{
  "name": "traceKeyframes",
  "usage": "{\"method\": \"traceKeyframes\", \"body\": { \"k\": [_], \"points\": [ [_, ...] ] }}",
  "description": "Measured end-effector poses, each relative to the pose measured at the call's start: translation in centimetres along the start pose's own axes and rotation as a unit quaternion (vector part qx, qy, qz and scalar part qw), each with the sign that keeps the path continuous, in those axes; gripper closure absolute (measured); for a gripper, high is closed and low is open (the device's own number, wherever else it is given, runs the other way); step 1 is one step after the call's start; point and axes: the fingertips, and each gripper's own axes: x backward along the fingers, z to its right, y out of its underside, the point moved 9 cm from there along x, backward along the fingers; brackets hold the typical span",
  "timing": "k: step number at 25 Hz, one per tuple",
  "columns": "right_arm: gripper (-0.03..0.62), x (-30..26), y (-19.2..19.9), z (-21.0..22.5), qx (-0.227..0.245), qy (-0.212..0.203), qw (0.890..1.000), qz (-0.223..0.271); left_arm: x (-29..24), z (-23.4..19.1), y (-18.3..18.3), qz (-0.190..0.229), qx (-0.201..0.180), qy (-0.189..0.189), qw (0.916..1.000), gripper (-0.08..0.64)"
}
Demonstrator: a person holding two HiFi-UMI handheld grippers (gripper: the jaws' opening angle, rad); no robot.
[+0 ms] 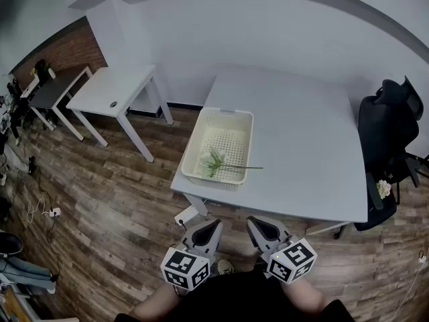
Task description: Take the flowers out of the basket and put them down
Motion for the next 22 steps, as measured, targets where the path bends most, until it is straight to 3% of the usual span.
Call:
{"method": "traceKeyframes", "body": {
  "k": [22],
  "points": [
    [0.569,-1.2,0.1,0.9,0.0,0.004,1.0,-0.016,-0.4,-1.1,0.9,-0.017,0.017,0.001,0.9997,0.554]
  ]
}}
